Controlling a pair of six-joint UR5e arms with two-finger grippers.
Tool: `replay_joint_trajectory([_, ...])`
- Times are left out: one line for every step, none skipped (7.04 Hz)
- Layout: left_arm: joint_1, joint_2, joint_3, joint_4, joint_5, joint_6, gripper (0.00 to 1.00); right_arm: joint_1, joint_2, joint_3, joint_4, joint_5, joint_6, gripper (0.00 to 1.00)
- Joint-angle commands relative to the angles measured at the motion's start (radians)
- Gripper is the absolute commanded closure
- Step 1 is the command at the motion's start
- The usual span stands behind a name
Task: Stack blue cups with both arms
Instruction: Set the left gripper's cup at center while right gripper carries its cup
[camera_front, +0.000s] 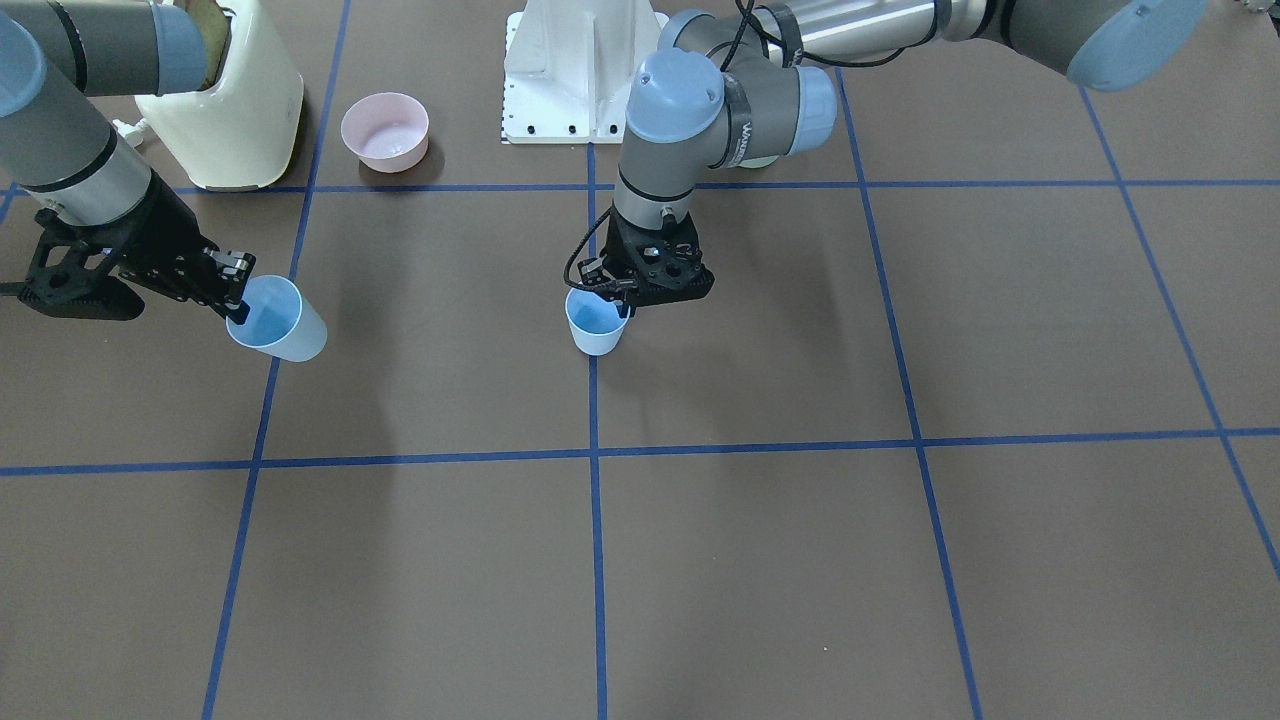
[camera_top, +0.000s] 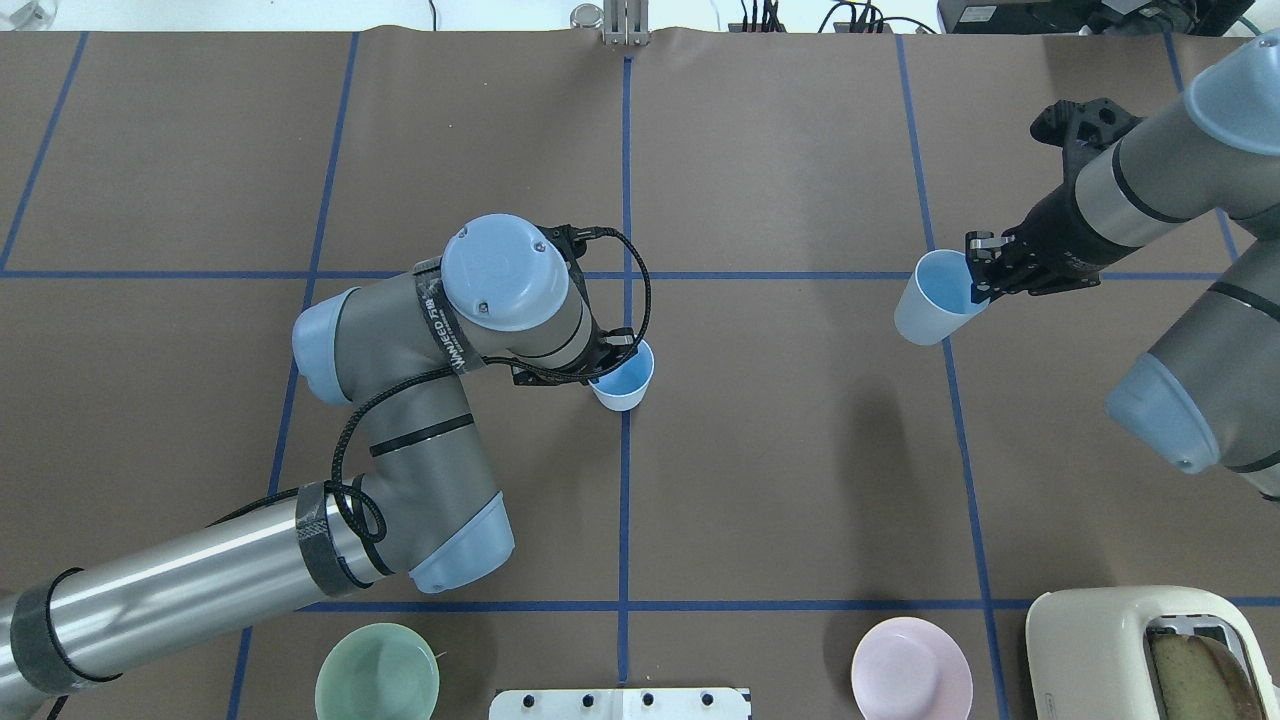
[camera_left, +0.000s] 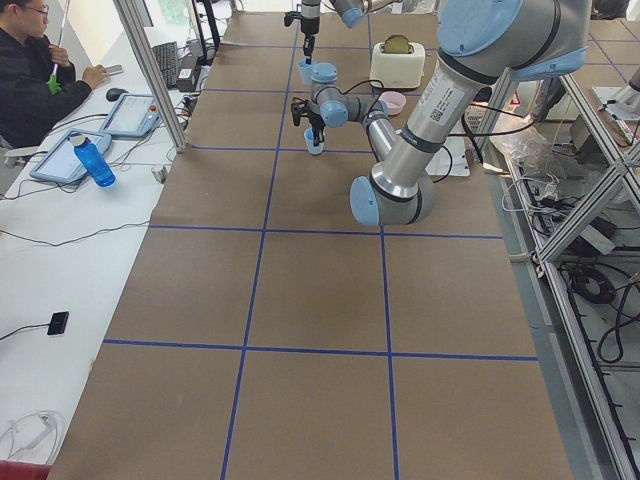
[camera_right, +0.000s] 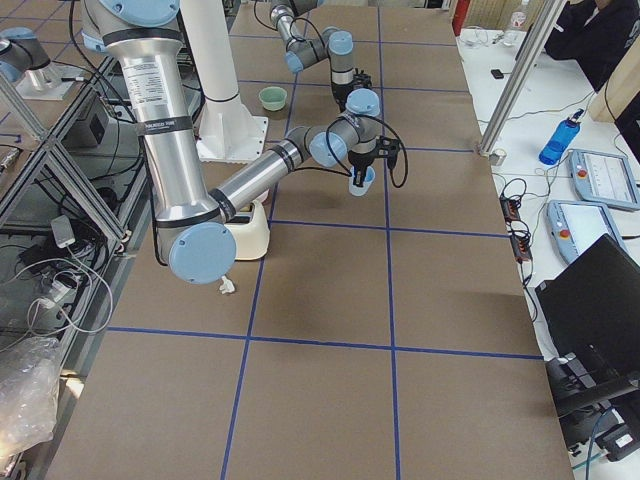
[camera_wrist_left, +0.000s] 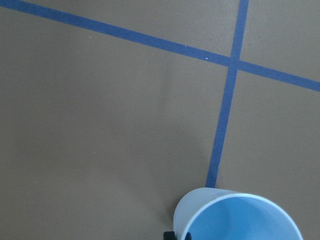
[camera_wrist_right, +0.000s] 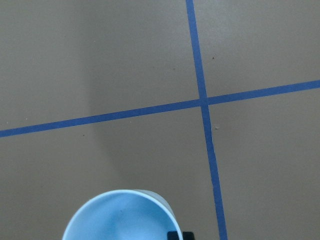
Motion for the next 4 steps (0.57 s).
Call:
replay_joint_trajectory([0.001, 0.003, -0.001, -0.004, -0.001, 0.0, 0.38, 0.002, 0.004, -0.002, 0.0, 0.0, -0.001, 1.0])
replay_joint_trajectory([0.001, 0.002, -0.004, -0.01, -0.001, 0.005, 0.17, 0.004, 0.004, -0.002, 0.0, 0.0, -0.001, 1.0])
replay_joint_trajectory([0.0, 0.003, -0.015, -0.012, -0.005, 0.026, 0.03, 0.009, 0.005, -0.002, 0.0, 0.008, -0.001, 1.0])
replay_joint_trajectory([-0.003, 0.006, -0.031, -0.01, -0.013, 0.037, 0.03, 0.018, 0.02, -0.002, -0.005, 0.02, 0.0, 1.0])
